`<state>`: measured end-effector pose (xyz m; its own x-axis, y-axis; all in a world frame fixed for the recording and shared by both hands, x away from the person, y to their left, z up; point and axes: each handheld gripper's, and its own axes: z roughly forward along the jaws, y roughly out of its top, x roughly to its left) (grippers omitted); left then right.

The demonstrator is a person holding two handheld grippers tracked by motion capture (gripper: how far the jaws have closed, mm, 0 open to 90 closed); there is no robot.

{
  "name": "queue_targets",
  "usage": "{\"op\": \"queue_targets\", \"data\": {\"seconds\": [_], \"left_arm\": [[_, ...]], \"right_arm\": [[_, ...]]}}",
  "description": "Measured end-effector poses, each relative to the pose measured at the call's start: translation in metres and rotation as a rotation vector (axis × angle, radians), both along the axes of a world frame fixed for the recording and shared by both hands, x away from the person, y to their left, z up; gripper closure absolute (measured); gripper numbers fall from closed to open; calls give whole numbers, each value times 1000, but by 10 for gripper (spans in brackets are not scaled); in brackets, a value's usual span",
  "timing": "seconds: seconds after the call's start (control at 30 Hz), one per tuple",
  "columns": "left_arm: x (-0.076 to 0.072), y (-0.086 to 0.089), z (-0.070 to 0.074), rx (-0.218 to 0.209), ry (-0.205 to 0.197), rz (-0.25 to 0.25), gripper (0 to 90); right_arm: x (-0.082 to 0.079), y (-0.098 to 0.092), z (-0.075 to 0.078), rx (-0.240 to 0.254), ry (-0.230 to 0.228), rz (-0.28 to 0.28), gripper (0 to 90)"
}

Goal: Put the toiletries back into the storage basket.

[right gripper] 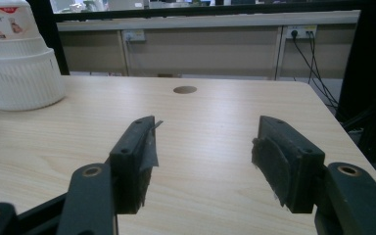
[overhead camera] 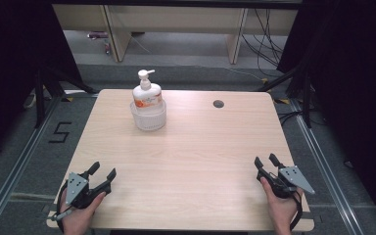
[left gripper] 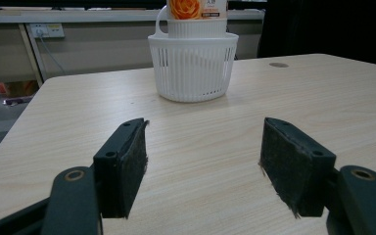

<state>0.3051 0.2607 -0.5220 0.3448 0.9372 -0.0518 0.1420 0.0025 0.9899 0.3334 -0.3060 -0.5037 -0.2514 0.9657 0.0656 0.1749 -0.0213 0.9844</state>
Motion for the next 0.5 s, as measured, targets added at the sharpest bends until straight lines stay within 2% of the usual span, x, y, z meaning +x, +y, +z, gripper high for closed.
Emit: {"op": "queue_targets", "data": {"seconds": [0.03,0.1,0.13,0.2,0.23,0.27,0.3,0.33,0.37,0.47,0.5], "left_arm": [[-1,0,2,11,18,6,331],[2,-1,2,6,10,4,329],[3,-1,3,14,14,6,327],[7,-2,3,3,-3,3,327],[7,-1,4,16,6,6,327],[8,-2,4,13,5,9,327],[9,-1,3,11,3,6,327],[9,-2,2,6,-1,5,327],[8,-1,1,13,13,6,327],[5,1,-2,4,2,-4,327],[3,2,-1,12,13,3,327]], "right_arm": [[-1,0,1,8,19,4,409],[2,-2,-1,1,-13,18,408],[1,-2,0,6,1,7,407],[2,-3,0,9,-16,12,404],[2,-4,1,10,-21,15,402],[0,-5,2,6,14,4,401],[0,-6,3,-9,9,5,401],[0,-6,2,-1,-2,3,400],[-1,-6,3,7,18,0,398],[1,-4,1,8,-4,13,398],[1,-4,2,-5,4,5,398]]}}
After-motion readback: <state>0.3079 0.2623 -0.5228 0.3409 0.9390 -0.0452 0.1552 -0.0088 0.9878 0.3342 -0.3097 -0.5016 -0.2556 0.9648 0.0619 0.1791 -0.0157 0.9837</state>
